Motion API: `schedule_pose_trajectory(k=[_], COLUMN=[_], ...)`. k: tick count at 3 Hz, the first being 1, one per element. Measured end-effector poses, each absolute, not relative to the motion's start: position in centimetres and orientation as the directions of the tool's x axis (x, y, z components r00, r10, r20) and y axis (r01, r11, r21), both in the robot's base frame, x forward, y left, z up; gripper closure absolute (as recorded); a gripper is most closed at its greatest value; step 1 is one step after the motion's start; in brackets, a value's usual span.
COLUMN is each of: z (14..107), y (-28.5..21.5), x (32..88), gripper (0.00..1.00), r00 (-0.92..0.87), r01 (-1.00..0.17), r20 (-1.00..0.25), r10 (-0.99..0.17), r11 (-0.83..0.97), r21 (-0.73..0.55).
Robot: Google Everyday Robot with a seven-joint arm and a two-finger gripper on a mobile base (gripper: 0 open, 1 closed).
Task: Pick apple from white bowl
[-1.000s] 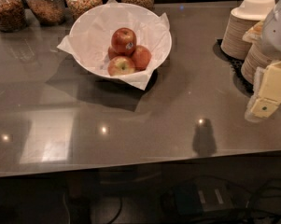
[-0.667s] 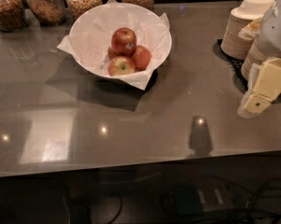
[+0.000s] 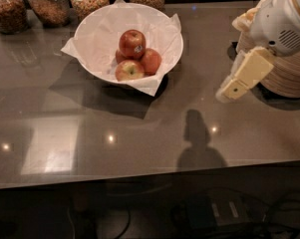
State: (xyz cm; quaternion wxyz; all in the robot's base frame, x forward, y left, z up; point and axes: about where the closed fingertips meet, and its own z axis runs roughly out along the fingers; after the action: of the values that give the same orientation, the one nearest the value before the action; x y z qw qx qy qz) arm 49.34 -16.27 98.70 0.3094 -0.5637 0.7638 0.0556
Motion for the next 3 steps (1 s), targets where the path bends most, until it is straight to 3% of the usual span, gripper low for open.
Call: schedule_pose_trajectory(k=[1, 3], z=[99.4, 99.8], y=[-13.7, -6.9], x=[52.3, 58.2], gripper=[0.0, 0.0], r00=[-0.151, -0.066], r01=[-0.876, -0.875], r20=[-0.635, -0.67], r10=[-0.757, -0.739], r11=[0.401, 0.366], r21=[-0.269, -0.317])
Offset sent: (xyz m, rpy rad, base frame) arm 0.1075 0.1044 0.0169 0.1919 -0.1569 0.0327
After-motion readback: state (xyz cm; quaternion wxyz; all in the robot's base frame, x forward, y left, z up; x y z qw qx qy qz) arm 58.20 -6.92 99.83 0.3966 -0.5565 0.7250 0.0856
